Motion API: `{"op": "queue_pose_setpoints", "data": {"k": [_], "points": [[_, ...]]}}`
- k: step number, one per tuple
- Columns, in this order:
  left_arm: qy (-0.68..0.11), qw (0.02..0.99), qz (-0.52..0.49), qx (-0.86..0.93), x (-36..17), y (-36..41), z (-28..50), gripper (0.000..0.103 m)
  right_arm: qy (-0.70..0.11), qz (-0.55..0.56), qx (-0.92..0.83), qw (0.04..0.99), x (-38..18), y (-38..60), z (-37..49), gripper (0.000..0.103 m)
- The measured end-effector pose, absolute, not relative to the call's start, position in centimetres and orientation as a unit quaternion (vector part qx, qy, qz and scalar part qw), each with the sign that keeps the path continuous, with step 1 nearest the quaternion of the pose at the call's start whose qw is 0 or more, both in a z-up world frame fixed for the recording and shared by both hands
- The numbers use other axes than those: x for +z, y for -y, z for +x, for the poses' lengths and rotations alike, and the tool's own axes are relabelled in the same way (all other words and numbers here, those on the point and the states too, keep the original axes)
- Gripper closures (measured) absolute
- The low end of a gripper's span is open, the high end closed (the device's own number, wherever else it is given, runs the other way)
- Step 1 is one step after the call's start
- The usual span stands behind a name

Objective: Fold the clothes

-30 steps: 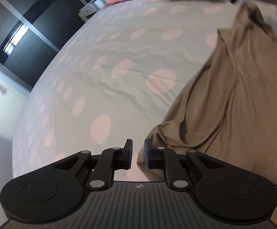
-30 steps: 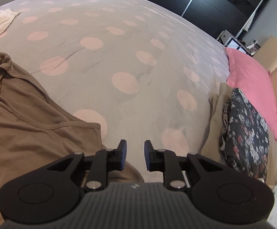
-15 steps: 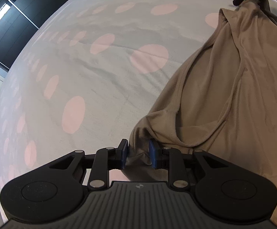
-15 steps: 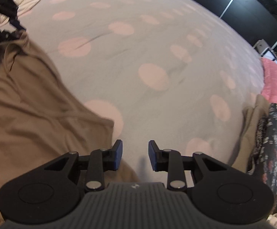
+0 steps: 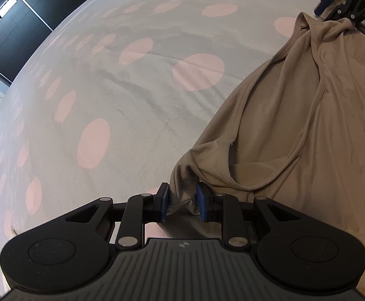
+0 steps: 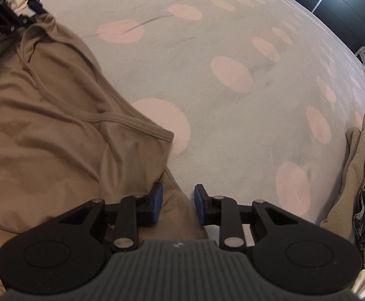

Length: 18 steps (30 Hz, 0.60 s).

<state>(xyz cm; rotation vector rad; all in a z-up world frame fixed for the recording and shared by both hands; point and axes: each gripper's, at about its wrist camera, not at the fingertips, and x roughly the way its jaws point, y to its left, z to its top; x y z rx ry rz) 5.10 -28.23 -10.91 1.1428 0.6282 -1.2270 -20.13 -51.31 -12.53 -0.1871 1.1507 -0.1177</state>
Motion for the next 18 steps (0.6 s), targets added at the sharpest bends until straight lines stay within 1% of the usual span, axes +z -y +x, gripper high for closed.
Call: {"op": "queue_pose_setpoints", "data": {"k": [1, 2, 7, 11, 14, 16, 18], "points": [[-0.277, 0.625, 0.494, -0.537, -10.8, 28.2, 5.1, 0.092, -0.543, -0.092, -0.056, 0.833, -12.4, 51.1, -20.1, 0.095], [-0.279, 0.629, 0.488, -0.538, -10.5, 28.1, 5.2, 0.099, -0.543, -0.095, -0.056, 0.832, -12.3, 50.9, -20.0, 0.097], [-0.288, 0.668, 0.435, -0.531, -8.3, 27.4, 6.2, 0.101, -0.515, -0.104, -0.104, 0.844, -10.0, 51.3, -20.6, 0.099], [-0.304, 0.715, 0.365, -0.513, -4.8, 26.2, 7.8, 0.101, -0.472, -0.088, -0.190, 0.856, -6.9, 52.7, -21.3, 0.099], [-0.310, 0.751, 0.299, -0.501, -1.3, 24.8, 8.7, 0.101, -0.413, -0.075, -0.247, 0.873, -3.5, 52.8, -22.2, 0.099], [-0.304, 0.771, 0.259, -0.497, 1.2, 24.0, 8.7, 0.101, -0.359, -0.079, -0.276, 0.888, -1.0, 51.6, -23.0, 0.099], [-0.280, 0.798, 0.228, -0.483, 4.0, 22.8, 8.2, 0.101, -0.301, -0.087, -0.303, 0.900, 1.7, 50.0, -24.0, 0.099]]}}
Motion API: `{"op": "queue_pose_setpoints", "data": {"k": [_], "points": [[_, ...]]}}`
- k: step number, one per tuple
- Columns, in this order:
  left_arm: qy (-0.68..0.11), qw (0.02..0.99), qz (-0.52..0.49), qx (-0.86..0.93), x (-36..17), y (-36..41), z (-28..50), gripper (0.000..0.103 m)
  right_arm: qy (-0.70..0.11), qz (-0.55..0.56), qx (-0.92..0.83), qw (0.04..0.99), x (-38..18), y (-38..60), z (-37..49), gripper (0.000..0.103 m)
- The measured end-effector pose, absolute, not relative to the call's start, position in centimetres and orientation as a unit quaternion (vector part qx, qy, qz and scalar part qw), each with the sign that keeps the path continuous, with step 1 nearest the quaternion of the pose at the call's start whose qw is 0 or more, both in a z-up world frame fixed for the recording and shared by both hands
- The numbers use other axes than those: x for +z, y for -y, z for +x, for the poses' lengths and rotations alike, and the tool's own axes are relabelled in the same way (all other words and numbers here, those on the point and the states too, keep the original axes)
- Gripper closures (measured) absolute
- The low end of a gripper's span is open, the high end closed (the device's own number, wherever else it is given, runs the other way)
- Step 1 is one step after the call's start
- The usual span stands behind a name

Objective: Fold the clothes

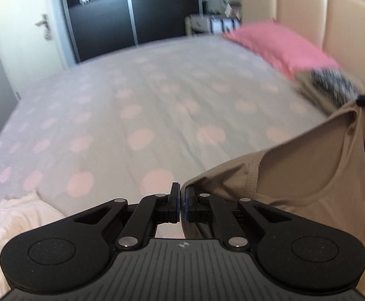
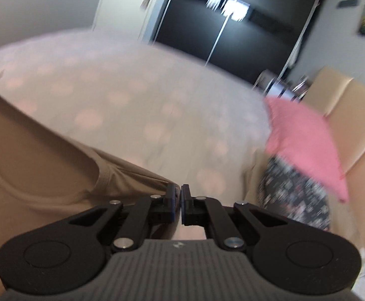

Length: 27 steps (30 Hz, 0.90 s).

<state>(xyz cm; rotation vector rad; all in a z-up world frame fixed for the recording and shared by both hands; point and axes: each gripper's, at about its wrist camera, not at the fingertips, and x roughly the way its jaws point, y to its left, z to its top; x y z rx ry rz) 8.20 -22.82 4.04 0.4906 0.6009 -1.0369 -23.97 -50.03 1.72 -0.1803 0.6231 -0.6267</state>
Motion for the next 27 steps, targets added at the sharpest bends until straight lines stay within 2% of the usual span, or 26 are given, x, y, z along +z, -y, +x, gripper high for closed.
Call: {"op": "queue_pose_setpoints", "data": {"k": [7, 10, 13, 18, 22, 27], "points": [[-0.147, 0.884, 0.089, -0.436, 15.4, 16.3, 5.3, 0.101, -0.125, -0.104, -0.354, 0.921, 11.9, 43.3, -28.1, 0.099], [-0.072, 0.904, 0.047, -0.419, 20.6, 13.0, 2.8, 0.101, -0.070, -0.120, -0.356, 0.924, 15.9, 40.1, -30.0, 0.099], [-0.033, 0.900, 0.023, -0.434, 24.8, 10.6, 0.2, 0.101, -0.016, -0.147, -0.393, 0.908, 19.2, 37.3, -31.9, 0.099], [0.008, 0.888, 0.048, -0.458, 28.3, 8.6, -6.0, 0.101, 0.061, -0.127, -0.461, 0.876, 23.7, 35.0, -36.3, 0.099], [0.054, 0.891, 0.015, -0.451, 30.1, 6.1, -9.3, 0.101, 0.077, -0.145, -0.465, 0.870, 25.3, 32.5, -39.0, 0.099], [0.103, 0.887, -0.010, -0.450, 31.9, 2.4, -12.6, 0.101, 0.136, -0.145, -0.473, 0.858, 26.8, 28.8, -43.2, 0.099]]}}
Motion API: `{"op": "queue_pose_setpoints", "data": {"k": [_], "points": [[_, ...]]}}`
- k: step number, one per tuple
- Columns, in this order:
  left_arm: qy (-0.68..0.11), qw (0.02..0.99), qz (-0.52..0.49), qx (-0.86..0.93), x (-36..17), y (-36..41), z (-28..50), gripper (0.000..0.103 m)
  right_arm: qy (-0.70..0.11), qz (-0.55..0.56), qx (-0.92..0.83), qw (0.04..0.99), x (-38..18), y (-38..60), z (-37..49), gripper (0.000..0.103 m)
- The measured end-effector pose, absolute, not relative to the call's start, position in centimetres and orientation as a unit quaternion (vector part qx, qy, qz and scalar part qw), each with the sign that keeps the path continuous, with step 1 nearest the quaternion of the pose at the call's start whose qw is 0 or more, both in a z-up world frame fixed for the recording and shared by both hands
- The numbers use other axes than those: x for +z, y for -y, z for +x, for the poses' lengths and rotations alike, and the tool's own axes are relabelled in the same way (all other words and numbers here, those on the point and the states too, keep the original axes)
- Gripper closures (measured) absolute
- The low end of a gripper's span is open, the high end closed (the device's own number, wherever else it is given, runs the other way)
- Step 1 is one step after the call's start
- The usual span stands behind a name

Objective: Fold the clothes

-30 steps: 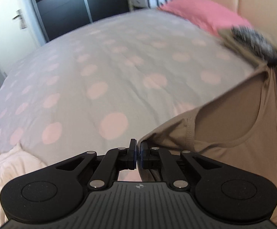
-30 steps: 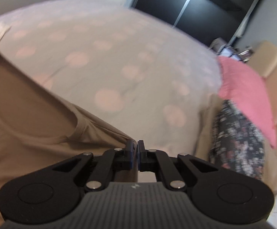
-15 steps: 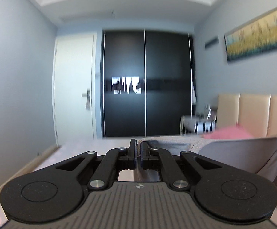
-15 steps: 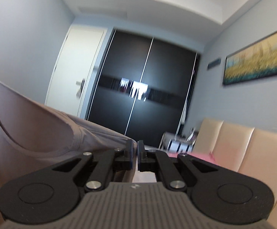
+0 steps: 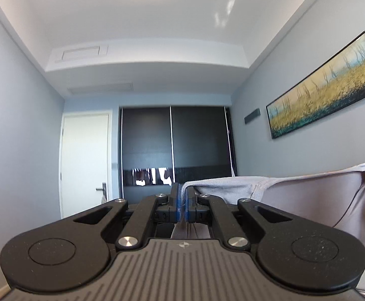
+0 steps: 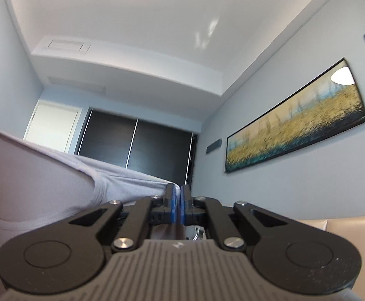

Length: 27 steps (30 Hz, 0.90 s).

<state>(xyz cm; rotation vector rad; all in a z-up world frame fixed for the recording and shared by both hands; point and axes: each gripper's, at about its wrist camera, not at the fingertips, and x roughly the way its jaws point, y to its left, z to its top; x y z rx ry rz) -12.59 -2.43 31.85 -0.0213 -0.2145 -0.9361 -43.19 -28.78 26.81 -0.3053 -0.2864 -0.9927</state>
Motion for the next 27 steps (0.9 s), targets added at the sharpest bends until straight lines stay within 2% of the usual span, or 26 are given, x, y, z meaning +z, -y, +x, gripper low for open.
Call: {"op": "queue_pose_setpoints", "data": {"k": [5, 9, 16, 22, 27], "points": [[0.140, 0.883, -0.026, -0.448, 33.0, -0.2, -15.0, 0.101, 0.181, -0.153, -0.470, 0.850, 28.0, 25.7, -45.6, 0.099], [0.136, 0.886, -0.018, -0.444, 33.5, 0.3, -14.8, 0.101, 0.181, -0.154, -0.461, 0.855, 28.0, 25.0, -45.5, 0.099], [0.012, 0.894, 0.044, -0.446, 28.8, 5.0, -8.7, 0.101, 0.094, -0.129, -0.454, 0.877, 23.2, 28.5, -40.2, 0.099], [-0.139, 0.891, 0.102, -0.421, 19.6, 12.3, -0.1, 0.101, -0.032, -0.120, -0.444, 0.887, 15.2, 33.5, -32.4, 0.099], [-0.213, 0.880, 0.160, -0.393, 12.2, 18.8, 6.0, 0.101, -0.123, -0.109, -0.440, 0.883, 9.0, 38.6, -25.0, 0.099]]}}
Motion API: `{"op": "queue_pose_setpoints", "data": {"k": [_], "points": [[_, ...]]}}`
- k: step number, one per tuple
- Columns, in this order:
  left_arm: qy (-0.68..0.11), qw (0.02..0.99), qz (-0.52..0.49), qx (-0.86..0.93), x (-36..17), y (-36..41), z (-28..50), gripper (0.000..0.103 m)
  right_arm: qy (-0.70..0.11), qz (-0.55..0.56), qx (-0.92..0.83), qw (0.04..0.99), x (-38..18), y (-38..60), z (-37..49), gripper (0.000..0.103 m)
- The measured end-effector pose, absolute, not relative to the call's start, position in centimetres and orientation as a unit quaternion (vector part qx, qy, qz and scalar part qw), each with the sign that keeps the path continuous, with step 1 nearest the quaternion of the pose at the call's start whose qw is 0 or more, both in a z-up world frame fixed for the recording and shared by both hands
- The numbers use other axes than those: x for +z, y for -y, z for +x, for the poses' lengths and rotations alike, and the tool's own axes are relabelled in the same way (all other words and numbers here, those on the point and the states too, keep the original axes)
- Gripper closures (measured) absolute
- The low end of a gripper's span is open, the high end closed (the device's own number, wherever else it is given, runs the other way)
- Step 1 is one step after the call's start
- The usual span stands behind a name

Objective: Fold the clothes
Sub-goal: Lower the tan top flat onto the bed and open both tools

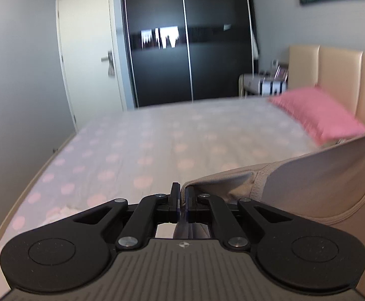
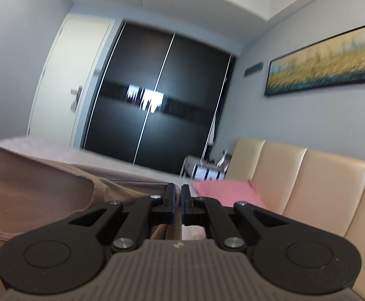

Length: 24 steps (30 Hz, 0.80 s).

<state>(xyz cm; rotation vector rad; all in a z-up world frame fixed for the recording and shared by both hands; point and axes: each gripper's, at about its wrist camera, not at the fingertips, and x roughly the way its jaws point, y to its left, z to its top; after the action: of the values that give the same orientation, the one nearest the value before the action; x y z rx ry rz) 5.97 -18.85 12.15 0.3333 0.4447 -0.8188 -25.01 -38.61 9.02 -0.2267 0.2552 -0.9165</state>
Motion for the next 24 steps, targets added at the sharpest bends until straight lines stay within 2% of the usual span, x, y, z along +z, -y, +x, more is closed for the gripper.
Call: {"op": "queue_pose_setpoints", "data": {"k": [10, 19, 22, 24], "points": [[-0.320, 0.848, 0.216, -0.363, -0.8, 26.9, 14.2, 0.101, -0.287, -0.078, -0.425, 0.855, -2.8, 49.2, -12.9, 0.099], [-0.380, 0.804, 0.261, -0.376, -10.3, 29.9, 16.4, 0.101, -0.390, -0.014, -0.376, 0.841, -12.7, 53.6, -9.2, 0.098], [-0.387, 0.796, 0.266, -0.382, -11.5, 29.7, 16.5, 0.098, -0.408, 0.004, -0.357, 0.840, -14.2, 54.3, -8.6, 0.096], [-0.381, 0.800, 0.264, -0.381, -11.4, 29.4, 16.5, 0.089, -0.415, 0.011, -0.353, 0.839, -14.4, 54.6, -8.7, 0.091]]}}
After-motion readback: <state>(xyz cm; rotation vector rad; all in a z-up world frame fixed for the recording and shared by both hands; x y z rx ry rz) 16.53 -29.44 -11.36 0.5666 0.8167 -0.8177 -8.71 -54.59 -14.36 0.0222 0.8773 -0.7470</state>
